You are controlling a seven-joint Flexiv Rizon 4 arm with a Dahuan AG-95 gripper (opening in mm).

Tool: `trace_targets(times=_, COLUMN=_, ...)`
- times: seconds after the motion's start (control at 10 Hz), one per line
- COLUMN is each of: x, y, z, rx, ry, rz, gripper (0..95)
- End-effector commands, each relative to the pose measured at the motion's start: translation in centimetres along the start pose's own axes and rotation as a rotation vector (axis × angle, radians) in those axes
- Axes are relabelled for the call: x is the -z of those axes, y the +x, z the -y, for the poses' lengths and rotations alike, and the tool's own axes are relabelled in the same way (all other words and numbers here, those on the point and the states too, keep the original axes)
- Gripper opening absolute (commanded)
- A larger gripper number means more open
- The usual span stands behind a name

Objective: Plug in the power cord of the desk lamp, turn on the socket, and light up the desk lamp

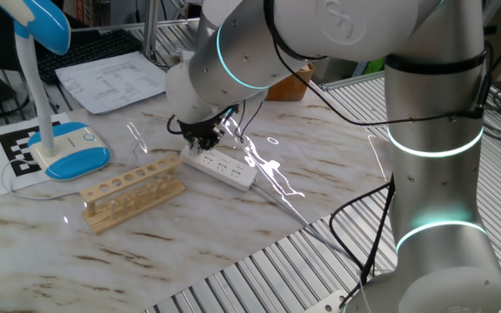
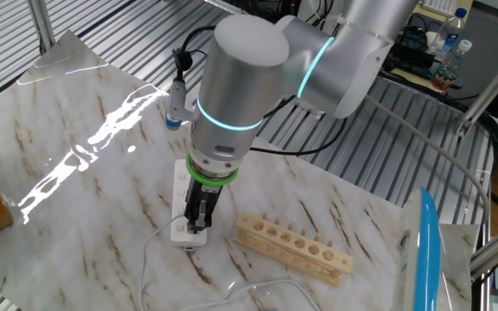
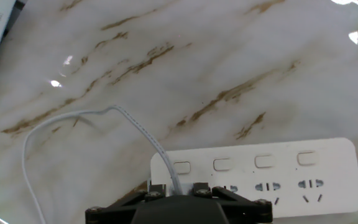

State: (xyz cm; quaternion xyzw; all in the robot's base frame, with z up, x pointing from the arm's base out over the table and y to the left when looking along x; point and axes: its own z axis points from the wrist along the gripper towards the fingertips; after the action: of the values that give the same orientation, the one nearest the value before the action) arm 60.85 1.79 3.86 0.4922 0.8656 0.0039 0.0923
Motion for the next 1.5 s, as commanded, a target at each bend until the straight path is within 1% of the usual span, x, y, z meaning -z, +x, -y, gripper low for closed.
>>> trace_targets(times=0.1, x=-0.2, y=0.2, z=0.0, rx=0.0, ry=0.011, rz=-0.027, gripper=95.0)
trace_targets(times=0.2, x=-0.1, y=0.2, z=0.0, rx=0.013, ry=0.027, rz=-0.044, gripper=95.0)
trace_targets(times=0.3, x=0.1, y=0.1, z=0.1, rx=0.038, ry=0.048, rz=-0.069, gripper=95.0)
trace_targets(times=0.4, x=0.7, y=-0.1, z=0.3, rx=0.049, ry=0.049, rz=-0.109, gripper=95.0)
trace_targets(times=0.5, x=1.0, y=-0.1, z=0.4, rx=0.059, ry=0.061, rz=-0.125, gripper=95.0)
trace_targets(times=0.7, x=2.3, y=-0.2, z=0.7, rx=0.068, ry=0.069, rz=-0.185, gripper=95.0)
trace_targets(times=0.8, x=2.5, y=-0.2, z=0.8, rx=0.073, ry=0.069, rz=-0.192, gripper=76.0)
trace_targets(times=0.9, x=3.0, y=0.0, z=0.9, rx=0.098, ry=0.071, rz=-0.198, gripper=76.0)
trace_targets(times=1.1, x=3.4, y=-0.1, z=1.0, rx=0.14, ry=0.066, rz=-0.204, gripper=38.0)
trace_targets(times=1.3, x=3.7, y=-0.3, z=1.2, rx=0.174, ry=0.066, rz=-0.199, gripper=0.0)
trace_targets(times=1.5, x=3.8, y=-0.3, z=1.3, rx=0.204, ry=0.069, rz=-0.194, gripper=0.0)
